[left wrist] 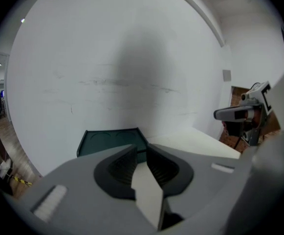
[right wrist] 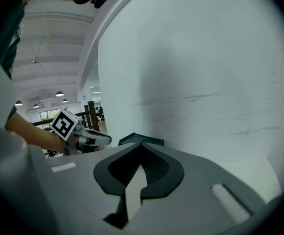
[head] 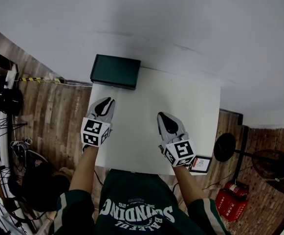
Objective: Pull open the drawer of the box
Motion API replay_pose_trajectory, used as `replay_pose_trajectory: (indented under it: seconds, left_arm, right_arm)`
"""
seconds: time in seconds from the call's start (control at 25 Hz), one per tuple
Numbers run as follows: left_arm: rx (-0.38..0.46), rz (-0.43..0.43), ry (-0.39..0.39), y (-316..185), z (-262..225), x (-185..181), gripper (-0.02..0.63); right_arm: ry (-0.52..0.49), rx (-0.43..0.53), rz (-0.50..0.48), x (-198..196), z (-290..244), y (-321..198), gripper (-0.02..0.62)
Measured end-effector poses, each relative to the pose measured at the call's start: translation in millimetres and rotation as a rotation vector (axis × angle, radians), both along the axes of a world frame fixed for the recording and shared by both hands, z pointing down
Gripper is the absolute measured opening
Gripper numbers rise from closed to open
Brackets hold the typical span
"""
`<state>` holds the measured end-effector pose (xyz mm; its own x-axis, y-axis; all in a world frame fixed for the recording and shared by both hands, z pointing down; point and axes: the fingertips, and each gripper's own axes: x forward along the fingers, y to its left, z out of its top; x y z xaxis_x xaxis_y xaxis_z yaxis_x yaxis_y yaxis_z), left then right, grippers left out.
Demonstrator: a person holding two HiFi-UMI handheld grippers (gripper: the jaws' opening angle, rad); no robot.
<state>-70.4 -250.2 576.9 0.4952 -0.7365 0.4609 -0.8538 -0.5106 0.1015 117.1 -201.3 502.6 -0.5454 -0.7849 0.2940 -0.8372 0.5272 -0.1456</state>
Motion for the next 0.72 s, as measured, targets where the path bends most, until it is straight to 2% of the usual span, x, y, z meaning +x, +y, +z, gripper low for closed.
replay_pose_trajectory:
  seconds: [0.08,0.16,0.36,0.72]
  left_arm:
    - [-0.043,-0.014,0.001,-9.2,17.9,-6.3,0.091]
    - [-0.094,-0.044,0.009,-17.2,36.8,-12.8,0.173]
    - [-0.197,-0.103,0.032,-36.2,75.3,-22.8,0.175]
    - [-0.373,-0.189,0.135,-69.3,131.6,-33.0,0.175]
  right_arm:
    - [0.009,-0.014,0.005,-0.8,6.0,-1.9,0.002]
    - [0.017,-0.029,0.014,1.0,12.1,-2.2,0.002]
    - [0.036,-0.064,0.038,8.9,24.0,-4.6,0.002]
    - [0.059,-0.112,0.083,19.3,40.8,-2.9,0.002]
